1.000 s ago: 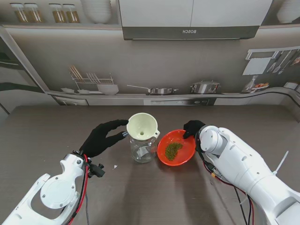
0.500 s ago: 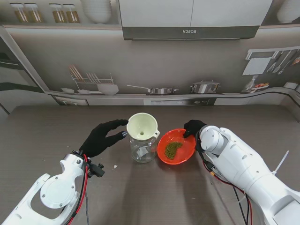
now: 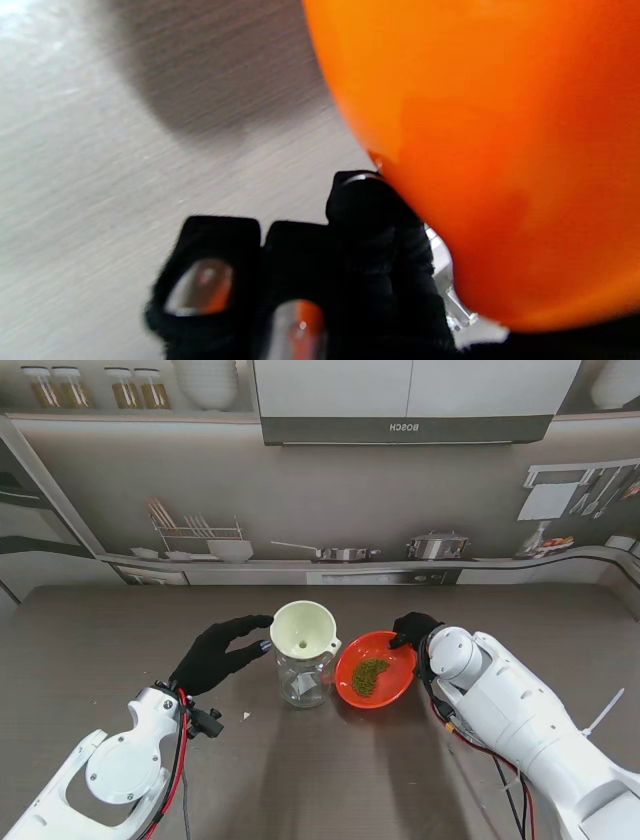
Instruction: Pour mung beans into a glass jar with a funnel
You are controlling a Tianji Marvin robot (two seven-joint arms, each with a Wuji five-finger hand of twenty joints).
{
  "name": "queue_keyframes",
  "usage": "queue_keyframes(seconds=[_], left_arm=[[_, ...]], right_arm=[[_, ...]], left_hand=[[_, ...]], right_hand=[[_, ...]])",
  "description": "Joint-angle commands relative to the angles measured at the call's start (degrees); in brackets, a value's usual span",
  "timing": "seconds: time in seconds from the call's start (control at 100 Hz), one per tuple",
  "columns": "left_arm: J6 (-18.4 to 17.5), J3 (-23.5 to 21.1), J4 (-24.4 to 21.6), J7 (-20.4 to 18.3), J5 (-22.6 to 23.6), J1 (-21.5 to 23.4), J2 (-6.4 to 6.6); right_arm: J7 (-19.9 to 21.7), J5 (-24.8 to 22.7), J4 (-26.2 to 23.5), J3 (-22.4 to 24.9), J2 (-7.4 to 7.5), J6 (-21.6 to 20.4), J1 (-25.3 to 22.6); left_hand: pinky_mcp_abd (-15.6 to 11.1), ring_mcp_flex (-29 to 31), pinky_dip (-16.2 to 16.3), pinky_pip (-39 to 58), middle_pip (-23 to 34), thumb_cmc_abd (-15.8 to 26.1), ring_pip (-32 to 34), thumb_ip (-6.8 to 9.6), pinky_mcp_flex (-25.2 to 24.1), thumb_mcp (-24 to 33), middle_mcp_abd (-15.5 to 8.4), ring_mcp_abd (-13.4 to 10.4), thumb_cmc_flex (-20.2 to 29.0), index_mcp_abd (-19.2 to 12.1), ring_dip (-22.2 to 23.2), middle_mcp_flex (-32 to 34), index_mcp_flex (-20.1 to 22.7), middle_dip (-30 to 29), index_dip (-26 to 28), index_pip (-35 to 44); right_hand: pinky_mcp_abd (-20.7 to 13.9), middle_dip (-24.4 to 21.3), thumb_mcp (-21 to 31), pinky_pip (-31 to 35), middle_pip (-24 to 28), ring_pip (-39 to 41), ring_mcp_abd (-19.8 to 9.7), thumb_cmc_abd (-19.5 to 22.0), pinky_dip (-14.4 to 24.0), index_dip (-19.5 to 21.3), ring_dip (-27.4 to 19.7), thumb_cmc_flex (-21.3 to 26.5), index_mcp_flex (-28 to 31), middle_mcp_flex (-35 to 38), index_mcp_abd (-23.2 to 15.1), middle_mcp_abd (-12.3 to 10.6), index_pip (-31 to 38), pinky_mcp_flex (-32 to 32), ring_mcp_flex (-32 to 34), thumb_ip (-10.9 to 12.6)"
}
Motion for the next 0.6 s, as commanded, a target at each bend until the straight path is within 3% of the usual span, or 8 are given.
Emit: queue_keyframes(seconds=[0.0, 0.59], left_arm=[[0.2, 0.0, 0.1, -1.1, -0.2, 0.1, -0.26], [0.6, 0.1, 0.3, -1.2, -0.4, 0.0, -0.27]], right_arm=[[0.7, 0.6, -0.5, 0.4, -0.58, 0.0, -0.2], [0.5, 1.3, -4.5, 4.2, 0.07, 1.8, -1.7]], left_hand=[[0.0, 0.2, 0.6, -1.4, -1.0, 2.2, 0.1, 1.59, -0.2, -1.4, -0.1, 0.1, 1.6, 0.0, 0.4, 0.8, 0.0, -0.4, 0.0, -0.1], [0.1, 0.1, 0.6, -1.4, -1.0, 2.3, 0.0, 1.62, -0.3, -1.4, 0.1, 0.2, 1.7, 0.0, 0.4, 0.8, 0.1, -0.4, 0.0, 0.0]], right_hand=[[-7.2, -0.7, 7.0, 6.9, -0.5, 4.8, -7.3, 3.0, 1.6, 2.5, 1.2, 3.9, 3.7, 5.2, -5.0, 1.0, 3.7, 3.1, 1.0, 0.7], [-7.1, -0.7, 7.0, 7.3, -0.4, 5.1, -7.2, 2.8, 1.6, 2.7, 1.4, 4.4, 3.8, 5.2, -4.7, 1.5, 3.5, 3.1, 1.0, 0.9]])
